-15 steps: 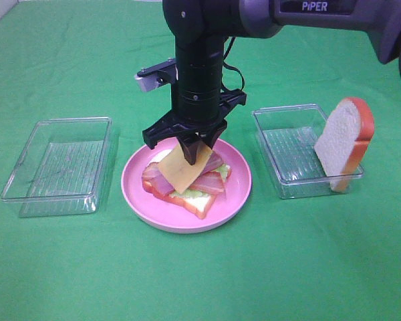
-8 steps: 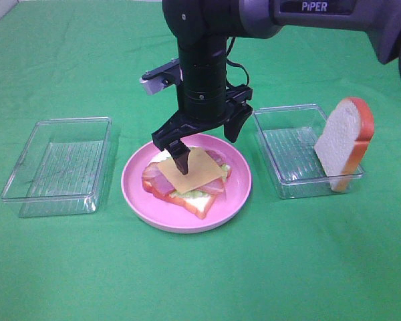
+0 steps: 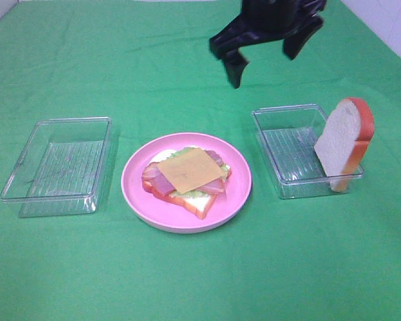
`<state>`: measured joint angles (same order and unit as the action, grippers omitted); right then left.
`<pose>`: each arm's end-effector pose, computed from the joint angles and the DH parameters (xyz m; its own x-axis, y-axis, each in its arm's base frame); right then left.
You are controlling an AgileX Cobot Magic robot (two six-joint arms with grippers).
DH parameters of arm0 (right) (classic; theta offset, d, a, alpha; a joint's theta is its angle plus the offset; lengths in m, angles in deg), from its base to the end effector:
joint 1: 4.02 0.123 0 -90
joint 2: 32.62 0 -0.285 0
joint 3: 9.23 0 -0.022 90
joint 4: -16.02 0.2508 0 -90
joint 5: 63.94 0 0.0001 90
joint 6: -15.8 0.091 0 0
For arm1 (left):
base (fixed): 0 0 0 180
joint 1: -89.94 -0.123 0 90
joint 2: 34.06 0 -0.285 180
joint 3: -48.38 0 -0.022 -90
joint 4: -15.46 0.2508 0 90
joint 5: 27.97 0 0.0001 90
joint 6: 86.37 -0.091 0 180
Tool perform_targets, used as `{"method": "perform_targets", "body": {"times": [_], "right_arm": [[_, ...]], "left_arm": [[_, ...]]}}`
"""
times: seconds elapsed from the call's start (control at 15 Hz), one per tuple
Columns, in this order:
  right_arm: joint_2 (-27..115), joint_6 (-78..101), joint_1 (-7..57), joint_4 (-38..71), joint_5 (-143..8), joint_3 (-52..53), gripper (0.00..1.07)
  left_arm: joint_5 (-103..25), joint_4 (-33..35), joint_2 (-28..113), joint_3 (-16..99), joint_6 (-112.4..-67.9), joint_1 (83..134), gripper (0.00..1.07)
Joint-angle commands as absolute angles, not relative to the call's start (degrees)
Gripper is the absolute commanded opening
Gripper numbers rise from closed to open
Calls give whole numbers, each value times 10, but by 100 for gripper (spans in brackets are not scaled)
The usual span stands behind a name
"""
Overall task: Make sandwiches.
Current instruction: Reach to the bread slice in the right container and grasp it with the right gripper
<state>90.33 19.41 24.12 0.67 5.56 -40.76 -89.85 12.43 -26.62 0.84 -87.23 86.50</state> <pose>0.3951 0.1857 0.2949 -0.8168 -0.4729 -0.3304 -0.4100 0.8788 -0.2443 -0.0085 -0.0048 0.2807 -0.4503 -0.0370 -0.8921 -0.0229 0.9993 -0.0299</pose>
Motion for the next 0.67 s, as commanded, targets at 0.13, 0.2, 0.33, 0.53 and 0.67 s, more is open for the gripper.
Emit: {"method": "perform_targets", "body": {"times": [0.13,0.2,0.33,0.53,0.67], "right_arm": [[856,193,146,9,89,-410,97],[847,192,116,21,97,-409,97],[843,186,70,58,108,-409,97],[843,185,51,54,101,-388,97],[846,185,51,73,60,-329,97]], "left_arm": [[-897,121,-274,8,-872,864,101],[-897,121,-274,8,-872,864,101],[-897,121,-274,8,-872,864,101],[-897,121,-274,8,-872,864,101],[-897,121,-274,8,-872,864,101]]}}
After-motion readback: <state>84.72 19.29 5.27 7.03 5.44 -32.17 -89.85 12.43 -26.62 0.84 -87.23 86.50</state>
